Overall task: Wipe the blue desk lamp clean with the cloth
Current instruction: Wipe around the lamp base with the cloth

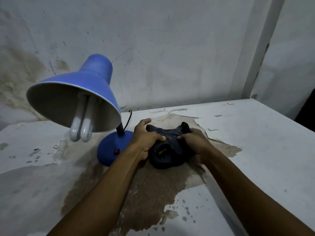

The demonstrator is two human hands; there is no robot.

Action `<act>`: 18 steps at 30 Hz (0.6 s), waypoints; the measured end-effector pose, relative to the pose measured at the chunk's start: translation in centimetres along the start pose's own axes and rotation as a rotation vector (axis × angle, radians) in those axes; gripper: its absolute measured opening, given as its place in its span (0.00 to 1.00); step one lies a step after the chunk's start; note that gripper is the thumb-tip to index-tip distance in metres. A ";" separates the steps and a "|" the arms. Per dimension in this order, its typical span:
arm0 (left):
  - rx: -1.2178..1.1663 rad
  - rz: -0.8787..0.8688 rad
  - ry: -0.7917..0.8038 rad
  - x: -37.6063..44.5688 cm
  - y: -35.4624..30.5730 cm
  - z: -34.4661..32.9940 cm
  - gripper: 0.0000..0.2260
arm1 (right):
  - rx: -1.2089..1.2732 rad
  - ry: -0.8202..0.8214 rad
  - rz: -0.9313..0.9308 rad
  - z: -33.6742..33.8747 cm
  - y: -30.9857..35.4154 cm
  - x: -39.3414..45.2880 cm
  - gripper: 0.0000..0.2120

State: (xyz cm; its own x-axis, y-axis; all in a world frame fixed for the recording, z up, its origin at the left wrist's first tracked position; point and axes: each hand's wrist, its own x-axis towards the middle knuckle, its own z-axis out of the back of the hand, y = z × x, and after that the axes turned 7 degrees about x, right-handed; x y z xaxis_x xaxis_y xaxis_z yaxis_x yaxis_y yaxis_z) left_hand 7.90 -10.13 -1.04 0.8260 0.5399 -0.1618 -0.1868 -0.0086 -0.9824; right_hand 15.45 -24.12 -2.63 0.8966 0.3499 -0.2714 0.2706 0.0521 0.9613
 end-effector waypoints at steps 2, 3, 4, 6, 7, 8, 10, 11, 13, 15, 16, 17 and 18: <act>0.096 -0.055 -0.065 1.1 -0.2 -0.3 0.40 | -0.226 -0.045 0.072 0.0 0.3 1.3 0.07; 0.134 -0.077 -0.091 1.7 -0.1 -0.4 0.39 | -0.322 -0.075 0.101 0.0 0.3 1.9 0.10; 0.175 -0.094 -0.110 2.1 -0.1 -0.6 0.39 | -0.414 -0.107 0.128 -0.1 0.4 2.3 0.14; 0.301 -0.110 -0.135 2.5 0.3 -0.6 0.37 | -0.590 -0.154 0.193 -0.2 0.6 2.4 0.20; 0.375 -0.116 -0.143 2.6 0.5 -0.6 0.36 | -0.676 -0.165 0.220 -0.2 0.6 2.4 0.22; 0.451 -0.125 -0.154 2.7 0.7 -0.6 0.35 | -0.766 -0.177 0.239 -0.1 0.7 2.2 0.24; 0.588 -0.170 -0.189 2.7 1.0 -0.6 0.35 | -0.947 -0.207 0.256 0.0 0.9 1.7 0.23; 0.633 -0.203 -0.207 2.7 1.1 -0.6 0.34 | -1.018 -0.212 0.253 0.1 0.9 1.3 0.21; 0.683 -0.259 -0.236 2.6 1.2 -0.5 0.33 | -1.084 -0.204 0.237 0.2 0.8 0.8 0.19; 0.695 -0.281 -0.251 2.5 1.5 -0.4 0.31 | -1.093 -0.195 0.230 0.3 0.8 0.5 0.17; 0.702 -0.285 -0.253 2.4 1.5 -0.3 0.30 | -1.107 -0.198 0.232 0.4 0.7 0.3 0.17; 0.716 -0.288 -0.255 2.2 1.6 -0.3 0.29 | -1.133 -0.208 0.240 0.4 0.7 0.2 0.17; 0.740 -0.294 -0.261 2.0 1.7 -0.3 0.28 | -1.169 -0.222 0.256 0.4 0.7 0.0 0.18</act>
State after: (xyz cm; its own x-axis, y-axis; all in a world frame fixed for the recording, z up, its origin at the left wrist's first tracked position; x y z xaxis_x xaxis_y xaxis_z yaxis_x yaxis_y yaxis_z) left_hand 9.38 -9.34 -3.09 0.7631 0.6120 0.2074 -0.3589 0.6683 -0.6515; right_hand 15.74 -24.45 -2.01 0.9492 0.3121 0.0399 -0.2993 0.8563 0.4209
